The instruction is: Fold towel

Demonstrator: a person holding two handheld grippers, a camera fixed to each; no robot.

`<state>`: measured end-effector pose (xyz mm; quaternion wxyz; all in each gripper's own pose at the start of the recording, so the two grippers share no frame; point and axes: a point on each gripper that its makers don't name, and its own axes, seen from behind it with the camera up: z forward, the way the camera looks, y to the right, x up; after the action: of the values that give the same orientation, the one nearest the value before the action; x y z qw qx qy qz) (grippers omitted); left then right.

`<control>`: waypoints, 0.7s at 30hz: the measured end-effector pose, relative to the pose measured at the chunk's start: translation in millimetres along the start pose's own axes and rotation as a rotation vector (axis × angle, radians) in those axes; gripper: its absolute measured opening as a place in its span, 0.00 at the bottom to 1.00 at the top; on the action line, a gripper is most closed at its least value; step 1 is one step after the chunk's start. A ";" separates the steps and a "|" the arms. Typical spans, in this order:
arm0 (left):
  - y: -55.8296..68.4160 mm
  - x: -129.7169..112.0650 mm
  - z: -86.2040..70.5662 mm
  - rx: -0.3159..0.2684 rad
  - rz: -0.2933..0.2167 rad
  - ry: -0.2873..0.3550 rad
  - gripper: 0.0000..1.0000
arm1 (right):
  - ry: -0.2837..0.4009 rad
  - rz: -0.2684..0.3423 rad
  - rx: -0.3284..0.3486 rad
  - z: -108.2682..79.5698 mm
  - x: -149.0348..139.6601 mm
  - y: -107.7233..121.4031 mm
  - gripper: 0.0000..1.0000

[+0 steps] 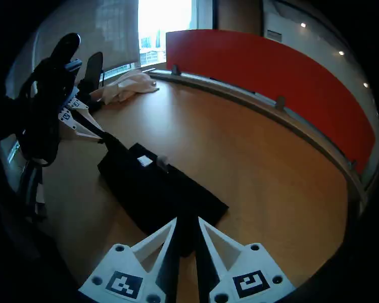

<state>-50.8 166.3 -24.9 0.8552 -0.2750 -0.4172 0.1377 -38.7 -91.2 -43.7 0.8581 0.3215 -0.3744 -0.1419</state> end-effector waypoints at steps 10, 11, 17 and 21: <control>-6.0 2.7 25.3 0.002 0.020 -0.014 0.15 | -0.028 0.023 -0.016 22.9 -5.1 16.3 0.15; -6.4 2.2 28.1 0.001 0.020 -0.017 0.15 | -0.031 0.024 -0.017 25.1 -5.9 17.6 0.15; -9.4 -2.5 45.4 0.008 0.030 -0.033 0.17 | -0.046 0.030 -0.022 38.6 -10.8 22.8 0.15; -12.0 -6.2 55.9 0.022 0.042 -0.044 0.24 | -0.056 0.038 -0.034 46.6 -14.8 26.8 0.17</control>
<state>-98.6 173.6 6.1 0.8457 -0.2710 -0.4287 0.1662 -82.9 -84.5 -10.3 0.8553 0.2956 -0.4016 -0.1409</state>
